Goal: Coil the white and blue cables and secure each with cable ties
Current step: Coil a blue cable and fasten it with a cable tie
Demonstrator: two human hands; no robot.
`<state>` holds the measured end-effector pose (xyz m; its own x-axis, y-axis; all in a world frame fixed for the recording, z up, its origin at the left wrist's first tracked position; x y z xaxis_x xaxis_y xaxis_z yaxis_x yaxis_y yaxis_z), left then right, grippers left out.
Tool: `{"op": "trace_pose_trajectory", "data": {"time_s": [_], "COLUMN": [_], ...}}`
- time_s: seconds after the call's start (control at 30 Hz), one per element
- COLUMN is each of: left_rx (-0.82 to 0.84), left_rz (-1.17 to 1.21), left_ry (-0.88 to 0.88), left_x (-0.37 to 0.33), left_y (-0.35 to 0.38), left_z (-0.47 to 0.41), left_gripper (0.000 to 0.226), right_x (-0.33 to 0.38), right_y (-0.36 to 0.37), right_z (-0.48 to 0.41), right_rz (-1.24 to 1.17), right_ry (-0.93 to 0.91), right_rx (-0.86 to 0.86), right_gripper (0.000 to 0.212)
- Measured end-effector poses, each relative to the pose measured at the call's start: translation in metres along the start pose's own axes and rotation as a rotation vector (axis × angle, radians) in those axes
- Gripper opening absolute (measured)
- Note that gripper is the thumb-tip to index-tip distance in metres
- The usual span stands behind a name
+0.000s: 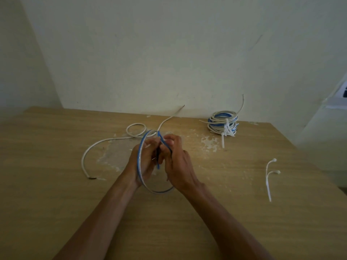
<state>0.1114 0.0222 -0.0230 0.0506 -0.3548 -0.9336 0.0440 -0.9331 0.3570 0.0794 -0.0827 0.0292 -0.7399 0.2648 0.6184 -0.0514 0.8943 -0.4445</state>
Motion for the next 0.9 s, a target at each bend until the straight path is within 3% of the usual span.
{"op": "trace_pose_trajectory", "data": {"time_s": [0.1,0.2,0.27,0.4,0.57,0.73,0.8,0.9], "left_rx": [0.102,0.148,0.141,-0.061,-0.034,-0.112,-0.147,-0.173], "left_rz": [0.140,0.288,0.446,0.874,0.865,0.932,0.980,0.968], "left_ry": [-0.114,-0.182,-0.191,-0.138,-0.137,-0.036,-0.006,0.032], "left_x": [0.007,0.008,0.002,-0.005,-0.005,-0.012,-0.012,-0.016], "left_y": [0.016,0.025,0.018,-0.036,-0.021,-0.035,-0.050,-0.067], "left_z": [0.003,0.006,0.004,-0.015,-0.015,-0.019,-0.019,-0.019], "left_gripper": [0.026,0.028,0.027,0.032,0.038,0.037,0.034,0.028], "right_x": [-0.002,0.002,-0.004,-0.033,-0.045,-0.040,-0.039,-0.058], "right_y": [-0.005,0.005,0.014,0.010,-0.020,-0.013,-0.010,-0.015], "right_z": [-0.002,0.000,0.004,0.003,0.005,0.016,0.014,0.014], "right_rz": [0.053,0.069,-0.006,-0.241,-0.428,-0.890,-1.100,-1.286], "right_ry": [0.007,-0.017,0.071,0.314,0.418,0.527,0.551,0.714], "right_rx": [-0.035,0.050,0.099,0.204,0.399,0.513,0.499,0.313], "right_gripper": [0.014,0.019,0.025,0.021,0.018,0.017,0.024,0.029]}}
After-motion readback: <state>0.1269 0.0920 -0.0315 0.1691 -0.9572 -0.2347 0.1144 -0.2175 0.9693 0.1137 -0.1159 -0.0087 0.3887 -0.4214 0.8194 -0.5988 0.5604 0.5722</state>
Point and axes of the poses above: each hand's wrist, its own z-axis away from the middle knuckle, its own y-axis out of the palm, x = y × z, the point moved 10 cm from there along -z, towards the middle knuckle, and after that the axes turned 6 degrees about -y, right-handed, at the moved point
